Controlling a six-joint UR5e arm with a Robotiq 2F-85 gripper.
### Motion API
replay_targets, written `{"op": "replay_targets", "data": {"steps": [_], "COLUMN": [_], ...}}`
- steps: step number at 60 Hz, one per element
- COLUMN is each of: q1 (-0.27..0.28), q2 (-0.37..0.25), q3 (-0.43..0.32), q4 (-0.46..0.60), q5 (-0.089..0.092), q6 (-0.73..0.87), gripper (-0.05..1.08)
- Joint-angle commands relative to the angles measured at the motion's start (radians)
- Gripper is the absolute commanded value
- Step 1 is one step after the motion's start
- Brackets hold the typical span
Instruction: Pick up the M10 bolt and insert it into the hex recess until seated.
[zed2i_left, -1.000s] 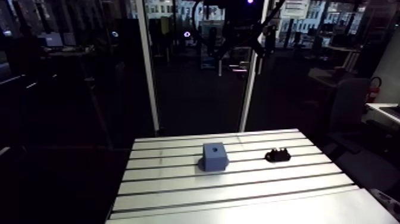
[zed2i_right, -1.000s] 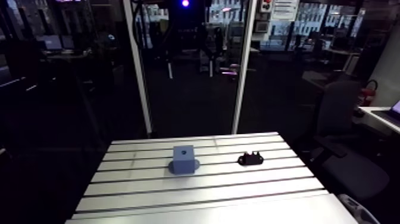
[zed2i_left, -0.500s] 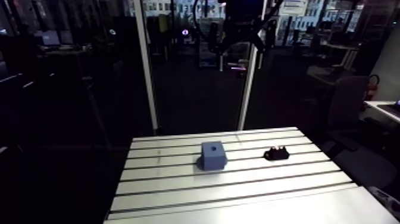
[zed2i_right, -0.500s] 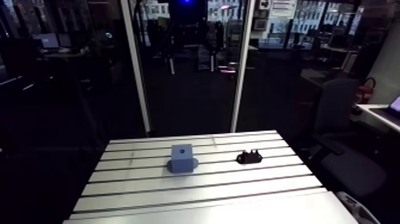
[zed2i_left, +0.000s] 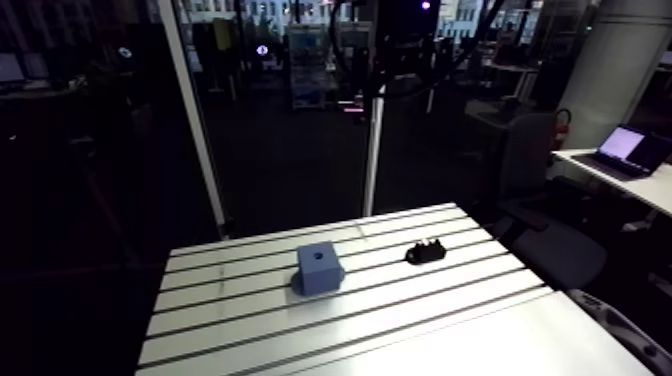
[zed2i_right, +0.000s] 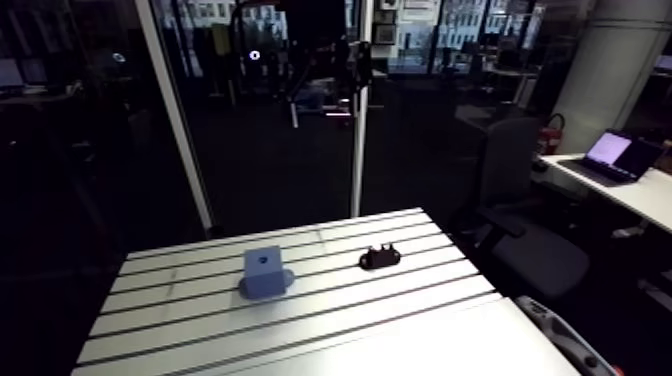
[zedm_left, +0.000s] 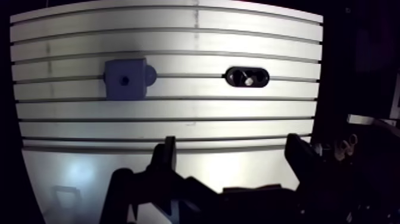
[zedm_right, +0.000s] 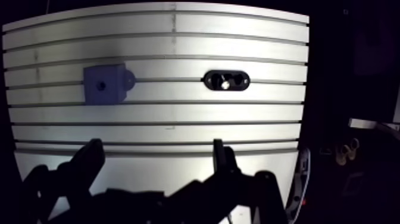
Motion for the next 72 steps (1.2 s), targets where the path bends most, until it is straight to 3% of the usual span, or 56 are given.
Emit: {"op": "replay_targets", "data": {"steps": [1, 14, 22, 30, 31, 32, 34, 35, 36, 40, 72], "q1": [-0.073, -0.103, -0.109, -0.142, -0.159, -0.159, -0.184, -0.184, -0.191, -0.208, -0.266], "q2": [0.038, 0.098, 0.143, 0.179, 0.184, 0.184, 0.191, 0.191, 0.194, 0.200, 0.228], "q3": [0.111, 0.180, 0.206, 0.226, 0.232, 0.232, 0.238, 0.238, 0.242, 0.253, 0.379], "q4": [-0.235, -0.390, -0.451, -0.491, -0.497, -0.497, -0.508, -0.508, -0.511, -0.521, -0.650], "q5": [0.005, 0.005, 0.018, 0.060, 0.076, 0.076, 0.119, 0.119, 0.138, 0.154, 0.157], "q6": [-0.156, -0.164, -0.208, -0.231, -0.233, -0.233, -0.236, -0.236, -0.244, -0.259, -0.306], "gripper": [0.01, 0.01, 0.01, 0.01, 0.01, 0.01, 0.01, 0.01, 0.01, 0.01, 0.01]}}
